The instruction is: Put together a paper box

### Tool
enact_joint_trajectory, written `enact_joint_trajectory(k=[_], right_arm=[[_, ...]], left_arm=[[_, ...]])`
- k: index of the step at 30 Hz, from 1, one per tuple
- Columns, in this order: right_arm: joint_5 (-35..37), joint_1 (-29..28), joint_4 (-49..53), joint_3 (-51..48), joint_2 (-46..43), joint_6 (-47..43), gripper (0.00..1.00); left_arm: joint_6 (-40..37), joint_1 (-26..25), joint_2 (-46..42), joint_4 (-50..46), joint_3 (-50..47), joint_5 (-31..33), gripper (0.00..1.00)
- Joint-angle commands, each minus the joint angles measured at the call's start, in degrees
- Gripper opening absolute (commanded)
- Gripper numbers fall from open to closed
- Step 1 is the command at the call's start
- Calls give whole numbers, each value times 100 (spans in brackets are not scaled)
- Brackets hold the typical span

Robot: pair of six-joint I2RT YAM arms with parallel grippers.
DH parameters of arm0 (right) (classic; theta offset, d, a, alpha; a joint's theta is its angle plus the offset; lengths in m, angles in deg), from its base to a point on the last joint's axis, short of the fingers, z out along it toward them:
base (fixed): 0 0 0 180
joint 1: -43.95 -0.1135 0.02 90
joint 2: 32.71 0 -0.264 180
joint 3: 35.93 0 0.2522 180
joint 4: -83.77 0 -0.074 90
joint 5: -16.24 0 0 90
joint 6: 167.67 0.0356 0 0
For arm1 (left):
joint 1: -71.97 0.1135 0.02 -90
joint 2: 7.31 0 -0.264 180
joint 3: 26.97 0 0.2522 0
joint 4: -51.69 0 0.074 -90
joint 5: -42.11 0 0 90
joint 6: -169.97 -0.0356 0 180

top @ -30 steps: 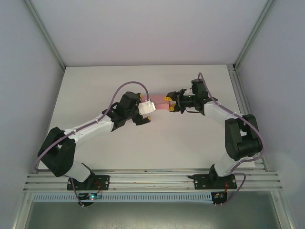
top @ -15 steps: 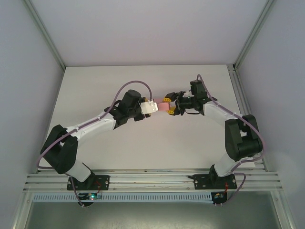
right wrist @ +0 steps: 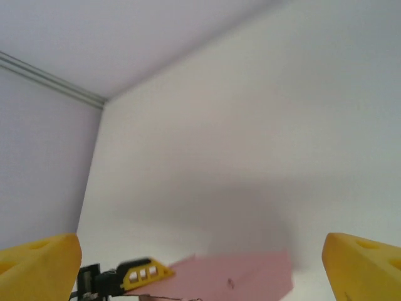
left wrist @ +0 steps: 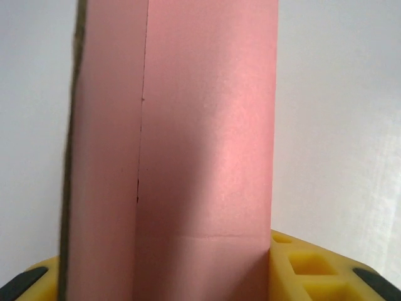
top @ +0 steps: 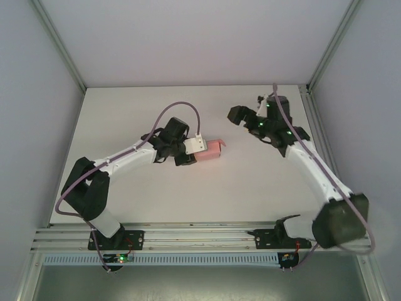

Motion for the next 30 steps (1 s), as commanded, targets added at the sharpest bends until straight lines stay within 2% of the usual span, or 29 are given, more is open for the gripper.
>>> enact_joint_trajectory(k=[1,3,7,11,14,19,23,30], right_arm=[[36,159,-1551,-984,-625,-813,98],[-17,175,-2154,-1418,-869,-896,98],[-243,-71,-698,-954,-673,-1890,98],[192,-627,93,-621,-300,-2656,94],[782,-977,772,-277,199,-3238,85],[790,-1291,1412,234,1094,-3475,67],[968,-1478,1753,692,1649,-3571,47],[1375,-1773,2480,1334,2225,-3844,29]], left_arm=[[187,256,90,-814,361,-804,41],[111,299,168,-1027,435,-837,41],[24,334,395,-1223,561,-839,44],[-15,327,709,-1574,938,-762,44],[-111,326,863,-1704,1070,-642,45],[-45,315,1006,-1618,1049,-295,45],[4,314,1015,-1577,1022,-287,46],[26,319,958,-1463,955,-362,47]])
